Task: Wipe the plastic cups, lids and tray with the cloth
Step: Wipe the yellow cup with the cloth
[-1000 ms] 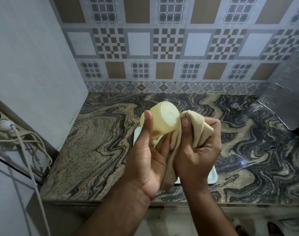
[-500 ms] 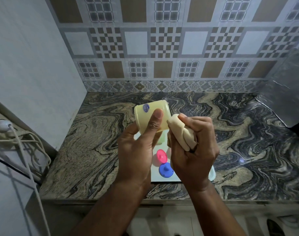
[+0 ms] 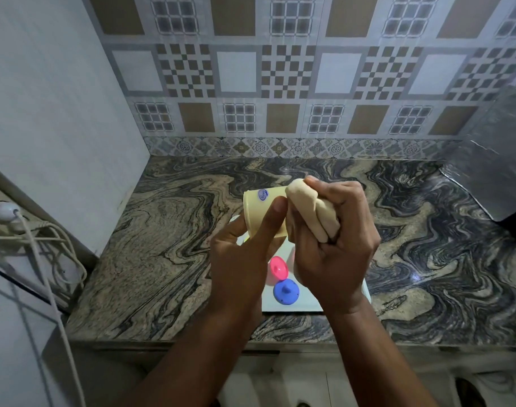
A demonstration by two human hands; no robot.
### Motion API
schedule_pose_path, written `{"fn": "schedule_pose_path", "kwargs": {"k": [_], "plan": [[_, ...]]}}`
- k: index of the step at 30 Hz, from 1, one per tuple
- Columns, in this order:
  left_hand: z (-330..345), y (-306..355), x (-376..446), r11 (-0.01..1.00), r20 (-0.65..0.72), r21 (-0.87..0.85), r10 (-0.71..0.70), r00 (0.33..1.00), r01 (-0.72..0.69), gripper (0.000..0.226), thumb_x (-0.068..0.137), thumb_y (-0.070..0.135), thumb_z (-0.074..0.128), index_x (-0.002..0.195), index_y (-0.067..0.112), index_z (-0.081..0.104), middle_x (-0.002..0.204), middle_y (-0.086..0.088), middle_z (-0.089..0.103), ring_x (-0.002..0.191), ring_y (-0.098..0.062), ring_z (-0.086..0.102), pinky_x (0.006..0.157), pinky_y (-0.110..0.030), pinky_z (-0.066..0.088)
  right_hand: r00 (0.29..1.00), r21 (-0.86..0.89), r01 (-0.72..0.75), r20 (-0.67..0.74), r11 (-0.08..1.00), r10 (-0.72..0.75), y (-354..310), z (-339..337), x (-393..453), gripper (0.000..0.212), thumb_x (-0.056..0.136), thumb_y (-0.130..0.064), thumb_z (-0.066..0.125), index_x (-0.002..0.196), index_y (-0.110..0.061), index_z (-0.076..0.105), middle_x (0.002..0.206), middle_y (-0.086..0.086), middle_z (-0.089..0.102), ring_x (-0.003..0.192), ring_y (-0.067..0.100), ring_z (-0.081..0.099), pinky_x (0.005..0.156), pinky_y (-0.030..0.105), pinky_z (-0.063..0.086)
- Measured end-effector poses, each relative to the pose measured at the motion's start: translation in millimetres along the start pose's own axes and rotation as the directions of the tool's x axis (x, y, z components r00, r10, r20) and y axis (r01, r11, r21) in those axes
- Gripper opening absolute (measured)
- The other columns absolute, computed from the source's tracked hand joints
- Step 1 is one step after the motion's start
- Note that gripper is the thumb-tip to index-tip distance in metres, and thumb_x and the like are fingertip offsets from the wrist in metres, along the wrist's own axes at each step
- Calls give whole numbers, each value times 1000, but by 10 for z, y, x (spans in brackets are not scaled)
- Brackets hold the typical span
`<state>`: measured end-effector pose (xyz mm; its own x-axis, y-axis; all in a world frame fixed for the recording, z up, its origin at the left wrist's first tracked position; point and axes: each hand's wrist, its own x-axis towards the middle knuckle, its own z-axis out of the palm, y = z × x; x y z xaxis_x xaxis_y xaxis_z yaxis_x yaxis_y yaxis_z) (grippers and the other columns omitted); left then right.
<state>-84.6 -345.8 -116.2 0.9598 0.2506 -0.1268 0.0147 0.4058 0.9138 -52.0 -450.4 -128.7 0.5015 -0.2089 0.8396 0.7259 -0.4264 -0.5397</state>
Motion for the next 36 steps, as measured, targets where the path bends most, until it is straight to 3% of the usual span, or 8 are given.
{"fn": "schedule_pose_path", "kwargs": {"k": [5, 8, 14, 17, 19, 22, 30, 36], "plan": [[-193, -28, 144, 975, 26, 138, 174, 984, -176, 52, 62, 36, 86, 99, 1, 77, 92, 0, 81, 83, -18, 77, 72, -30, 60, 965, 23, -249, 92, 968, 246, -5, 24, 90, 18, 95, -17, 79, 99, -3, 68, 91, 3, 74, 77, 20, 72, 66, 39, 57], [-419, -128, 252, 900, 134, 274, 313, 940, -339, 30, 66, 28, 93, 88, 17, 77, 109, -14, 70, 90, -28, 75, 73, -26, 60, 878, -35, -436, 205, 899, 433, 140, 62, 180, 22, 92, -25, 81, 91, -9, 65, 77, -1, 70, 67, 19, 66, 64, 43, 55], [-978, -223, 450, 788, 199, 456, 363, 910, -414, 73, 67, 13, 99, 117, 21, 48, 120, 4, 68, 105, -20, 74, 84, -36, 64, 774, -35, -571, 308, 820, 553, 332, 116, 53, 24, 92, -25, 81, 85, -11, 62, 67, -10, 62, 61, 5, 52, 60, 34, 46], [-1433, -394, 653, 604, 181, 716, 324, 929, -350, 87, 62, 36, 101, 135, 25, 54, 126, 6, 66, 110, -15, 70, 86, -39, 63, 760, -14, -583, 344, 812, 551, 320, 117, -78, 23, 94, -23, 81, 84, -14, 62, 66, -14, 59, 60, 2, 50, 59, 26, 43], [-1760, -589, 743, 474, 165, 839, 248, 955, -268, 77, 58, 46, 95, 126, 28, 63, 123, 4, 64, 109, -19, 67, 88, -46, 60, 761, 3, -580, 361, 815, 539, 297, 106, -156, 22, 94, -21, 80, 85, -11, 63, 67, -11, 60, 60, 3, 51, 58, 23, 44], [-2118, -872, 759, 333, 125, 931, 89, 988, -148, 67, 61, 45, 88, 121, 30, 62, 125, 3, 59, 110, -25, 63, 85, -40, 54, 749, 33, -598, 379, 801, 544, 274, 78, -249, 20, 94, -17, 79, 88, -5, 64, 67, -12, 62, 59, 1, 53, 56, 21, 45], [-2417, -1303, 617, 210, 89, 974, -19, 996, -83, 71, 68, 38, 91, 130, 29, 58, 135, 2, 52, 116, -29, 61, 81, -34, 49, 719, 46, -642, 382, 765, 580, 319, -17, -421, 20, 97, -9, 75, 92, 5, 61, 62, -17, 65, 52, -5, 57, 53, 12, 44], [-2495, -1420, 591, 184, 87, 980, -74, 993, -72, 86, 64, 36, 95, 140, 36, 54, 134, 3, 47, 122, -28, 58, 89, -34, 49, 703, 0, -657, 361, 754, 613, 362, -107, -433, 17, 96, -14, 77, 88, -10, 62, 66, -18, 63, 57, -2, 54, 57, 14, 44]]}}
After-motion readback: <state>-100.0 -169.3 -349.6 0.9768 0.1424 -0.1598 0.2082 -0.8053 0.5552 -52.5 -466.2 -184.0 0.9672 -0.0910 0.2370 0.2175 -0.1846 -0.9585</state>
